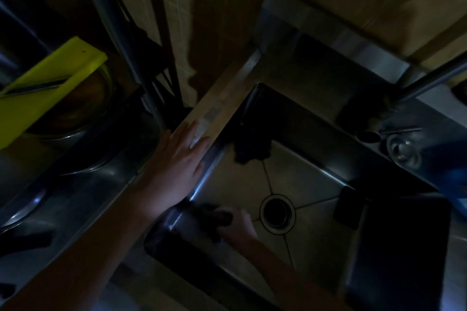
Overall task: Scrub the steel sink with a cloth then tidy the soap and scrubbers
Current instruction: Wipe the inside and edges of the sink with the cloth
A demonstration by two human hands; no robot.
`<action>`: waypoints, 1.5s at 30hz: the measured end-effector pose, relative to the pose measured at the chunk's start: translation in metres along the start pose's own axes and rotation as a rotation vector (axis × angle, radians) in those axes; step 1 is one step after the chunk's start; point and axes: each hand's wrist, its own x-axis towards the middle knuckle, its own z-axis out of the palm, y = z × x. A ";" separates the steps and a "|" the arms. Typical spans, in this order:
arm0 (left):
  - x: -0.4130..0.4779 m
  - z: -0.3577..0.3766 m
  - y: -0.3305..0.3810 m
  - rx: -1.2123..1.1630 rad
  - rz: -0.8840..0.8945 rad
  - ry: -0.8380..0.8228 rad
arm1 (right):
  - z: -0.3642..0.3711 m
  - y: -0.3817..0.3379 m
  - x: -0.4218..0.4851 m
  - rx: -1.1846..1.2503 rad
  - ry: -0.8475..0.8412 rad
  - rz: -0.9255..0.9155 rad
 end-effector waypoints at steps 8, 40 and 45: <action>0.008 -0.014 -0.003 -0.031 -0.008 0.038 | -0.106 -0.087 0.014 0.237 0.519 -0.190; -0.027 -0.034 -0.026 -0.078 -0.134 0.085 | -0.059 -0.157 -0.022 -0.292 0.236 -0.579; -0.050 -0.040 -0.022 -0.072 -0.178 0.102 | -0.038 -0.146 -0.041 -0.283 0.210 -0.556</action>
